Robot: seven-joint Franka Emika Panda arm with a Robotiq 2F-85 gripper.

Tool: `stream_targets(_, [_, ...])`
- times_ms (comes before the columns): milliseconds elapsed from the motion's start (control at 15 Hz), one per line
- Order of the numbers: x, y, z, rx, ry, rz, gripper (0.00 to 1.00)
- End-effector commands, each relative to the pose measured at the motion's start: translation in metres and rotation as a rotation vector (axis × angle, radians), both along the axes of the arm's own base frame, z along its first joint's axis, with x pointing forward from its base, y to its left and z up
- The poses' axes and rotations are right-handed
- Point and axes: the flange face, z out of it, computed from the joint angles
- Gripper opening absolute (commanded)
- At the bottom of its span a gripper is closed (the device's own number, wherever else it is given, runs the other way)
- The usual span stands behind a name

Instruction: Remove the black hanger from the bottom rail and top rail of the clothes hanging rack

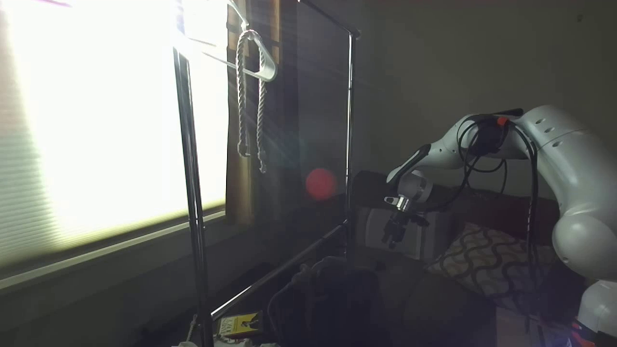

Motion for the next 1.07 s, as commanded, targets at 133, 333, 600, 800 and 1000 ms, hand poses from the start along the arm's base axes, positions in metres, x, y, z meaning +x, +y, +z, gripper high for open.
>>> stream_targets(133, [-0.043,0.014,-0.023,0.061,-0.164,0.087,1.0])
stream_targets(333, [-0.039,0.028,-0.032,0.076,-0.211,0.002,1.0])
stream_targets(600, [-0.021,0.041,-0.042,0.096,-0.172,-0.061,1.0])
stream_targets(800, [-0.005,0.05,-0.047,0.088,-0.158,-0.061,0.94])
stream_targets(1000, [0.013,0.053,-0.056,0.071,-0.162,-0.094,0.8])
